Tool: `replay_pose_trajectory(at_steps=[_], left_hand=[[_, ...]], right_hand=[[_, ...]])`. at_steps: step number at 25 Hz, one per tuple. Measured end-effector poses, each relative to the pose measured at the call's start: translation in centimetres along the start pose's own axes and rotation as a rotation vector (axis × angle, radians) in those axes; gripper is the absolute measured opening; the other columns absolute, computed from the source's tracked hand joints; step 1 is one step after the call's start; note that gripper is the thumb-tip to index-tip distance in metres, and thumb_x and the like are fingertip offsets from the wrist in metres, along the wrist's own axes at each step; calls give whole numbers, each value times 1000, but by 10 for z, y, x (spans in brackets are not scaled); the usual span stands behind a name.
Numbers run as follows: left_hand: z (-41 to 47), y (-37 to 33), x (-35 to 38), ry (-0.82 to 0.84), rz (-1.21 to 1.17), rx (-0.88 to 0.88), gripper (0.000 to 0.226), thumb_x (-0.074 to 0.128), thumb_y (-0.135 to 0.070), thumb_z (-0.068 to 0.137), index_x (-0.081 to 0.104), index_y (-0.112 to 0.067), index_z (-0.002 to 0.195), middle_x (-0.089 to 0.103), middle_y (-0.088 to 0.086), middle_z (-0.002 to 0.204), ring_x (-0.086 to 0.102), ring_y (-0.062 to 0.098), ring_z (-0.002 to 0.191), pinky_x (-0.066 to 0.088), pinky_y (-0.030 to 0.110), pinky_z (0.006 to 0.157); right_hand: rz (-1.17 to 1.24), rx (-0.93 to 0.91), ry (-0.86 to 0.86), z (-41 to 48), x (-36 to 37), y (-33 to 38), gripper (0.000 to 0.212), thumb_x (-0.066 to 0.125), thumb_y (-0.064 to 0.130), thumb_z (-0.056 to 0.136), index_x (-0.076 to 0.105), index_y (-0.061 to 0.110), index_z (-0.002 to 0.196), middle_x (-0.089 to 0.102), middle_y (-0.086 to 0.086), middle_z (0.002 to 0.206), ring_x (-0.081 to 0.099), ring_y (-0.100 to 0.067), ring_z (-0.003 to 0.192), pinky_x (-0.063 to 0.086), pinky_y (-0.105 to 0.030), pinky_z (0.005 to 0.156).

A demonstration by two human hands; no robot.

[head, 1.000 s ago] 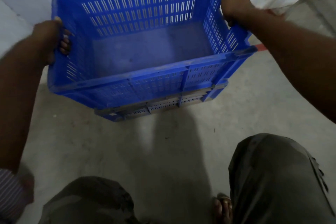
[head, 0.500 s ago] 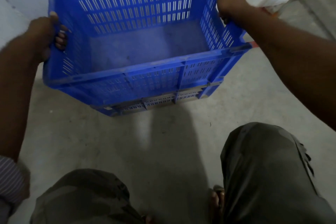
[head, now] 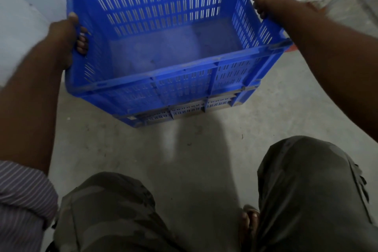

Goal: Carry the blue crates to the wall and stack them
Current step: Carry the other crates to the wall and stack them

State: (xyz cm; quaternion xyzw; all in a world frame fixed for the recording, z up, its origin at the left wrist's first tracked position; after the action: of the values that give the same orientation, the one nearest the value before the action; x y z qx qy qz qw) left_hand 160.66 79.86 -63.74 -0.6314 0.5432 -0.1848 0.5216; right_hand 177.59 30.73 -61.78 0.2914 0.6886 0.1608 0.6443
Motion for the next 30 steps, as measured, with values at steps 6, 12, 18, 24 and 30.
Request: replay_pose_trajectory(at_steps=[6, 12, 18, 24, 30], left_hand=[[-7, 3, -1, 5, -98, -50, 47, 23, -52, 108, 42, -19, 80, 33, -12, 40, 24, 0, 31, 21, 13, 35], [-47, -17, -14, -200, 51, -60, 47, 41, -50, 105, 57, -15, 79, 58, 4, 72, 61, 11, 53, 48, 23, 47], [-146, -10, -40, -268, 233, -72, 39, 57, -27, 85, 65, -10, 119, 69, 13, 115, 65, 24, 104, 53, 38, 94], [-337, -97, -41, -320, 145, 38, 19, 61, -13, 94, 64, -12, 112, 64, 3, 95, 58, 13, 86, 45, 11, 76], [-528, -186, -34, -236, -14, 184, 13, 64, -10, 94, 64, -20, 103, 68, 1, 93, 63, 14, 79, 47, 14, 72]], right_hand=[[-157, -82, -78, 1, 6, -6, 51, 28, 30, 109, 55, -8, 129, 64, -25, 104, 66, -39, 101, 53, -38, 82], [-215, -36, 51, -56, -22, 14, 58, 24, 39, 105, 50, -5, 133, 53, -34, 133, 52, -48, 123, 40, -52, 103], [-219, -55, 76, -183, -59, 31, 53, 51, 20, 95, 44, 4, 145, 50, -23, 140, 44, -42, 130, 38, -49, 103], [21, -73, 158, -291, -170, 67, 29, 59, 15, 91, 64, 13, 119, 69, -8, 114, 65, -28, 103, 48, -34, 89], [226, -40, 203, -437, -292, 100, 19, 64, 17, 92, 69, 16, 111, 71, 1, 94, 69, -18, 84, 45, -9, 71]])
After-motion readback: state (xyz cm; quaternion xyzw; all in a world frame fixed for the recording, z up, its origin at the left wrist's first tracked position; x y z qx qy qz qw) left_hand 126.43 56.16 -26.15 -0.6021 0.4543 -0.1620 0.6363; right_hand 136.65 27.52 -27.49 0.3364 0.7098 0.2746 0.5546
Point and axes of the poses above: each hand's wrist, its own z-axis towards the middle knuckle, its own x-axis out of the palm, y = z × x, the point moved 5 cm from there along z, towards the middle knuckle
